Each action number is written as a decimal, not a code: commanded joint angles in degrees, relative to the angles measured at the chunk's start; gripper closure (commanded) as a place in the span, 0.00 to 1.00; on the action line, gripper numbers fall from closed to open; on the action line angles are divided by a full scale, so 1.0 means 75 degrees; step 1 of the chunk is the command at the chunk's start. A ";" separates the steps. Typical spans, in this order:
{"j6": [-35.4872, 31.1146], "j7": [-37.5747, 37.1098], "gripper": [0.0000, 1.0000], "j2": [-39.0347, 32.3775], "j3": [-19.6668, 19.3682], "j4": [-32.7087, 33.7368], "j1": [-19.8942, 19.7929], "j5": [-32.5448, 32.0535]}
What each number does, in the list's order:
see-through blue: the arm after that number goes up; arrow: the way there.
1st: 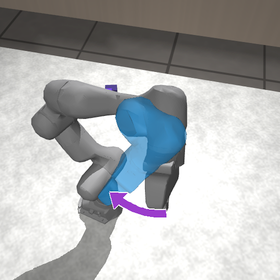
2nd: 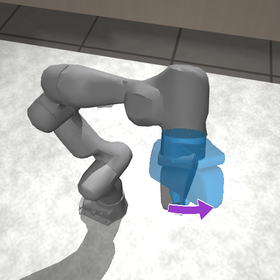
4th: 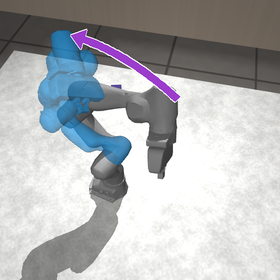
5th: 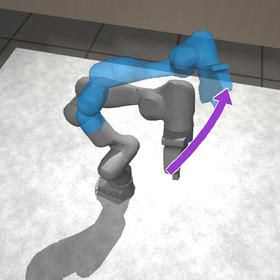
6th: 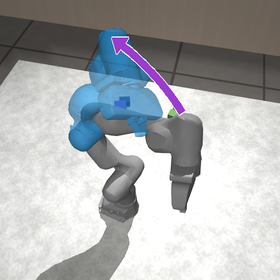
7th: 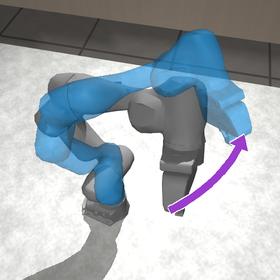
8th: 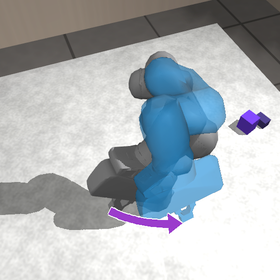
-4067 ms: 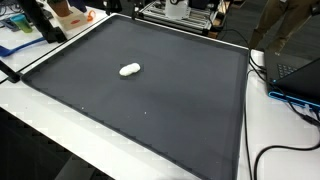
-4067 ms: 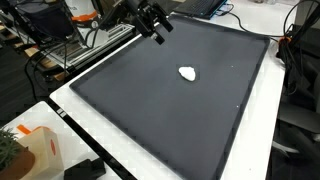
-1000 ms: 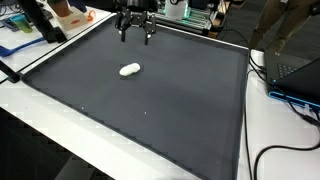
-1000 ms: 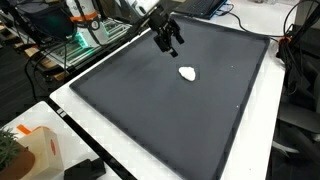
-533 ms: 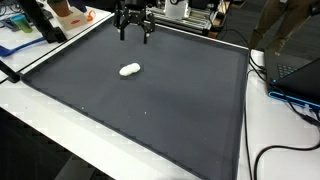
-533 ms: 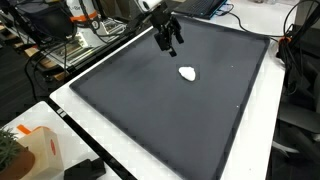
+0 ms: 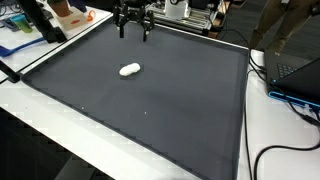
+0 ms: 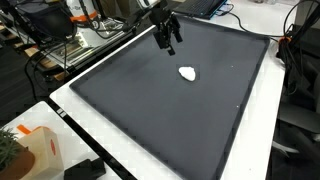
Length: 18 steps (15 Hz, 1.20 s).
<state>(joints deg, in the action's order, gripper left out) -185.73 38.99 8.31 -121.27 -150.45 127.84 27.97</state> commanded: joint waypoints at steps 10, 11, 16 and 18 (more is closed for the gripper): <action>0.2231 -0.2246 0.00 -0.1119 -0.1133 0.0661 0.0825 -0.2049; 0.2393 -0.2841 0.00 -0.1137 -0.1140 0.0782 0.0754 -0.2578; 0.3381 -0.5635 0.00 -0.0706 -0.1070 0.1622 0.0641 -0.5133; 0.3849 -0.6664 0.00 -0.0351 -0.1106 0.2048 0.0725 -0.6160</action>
<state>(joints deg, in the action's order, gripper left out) -161.66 -1.50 1.07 -128.83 -139.66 132.60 -8.70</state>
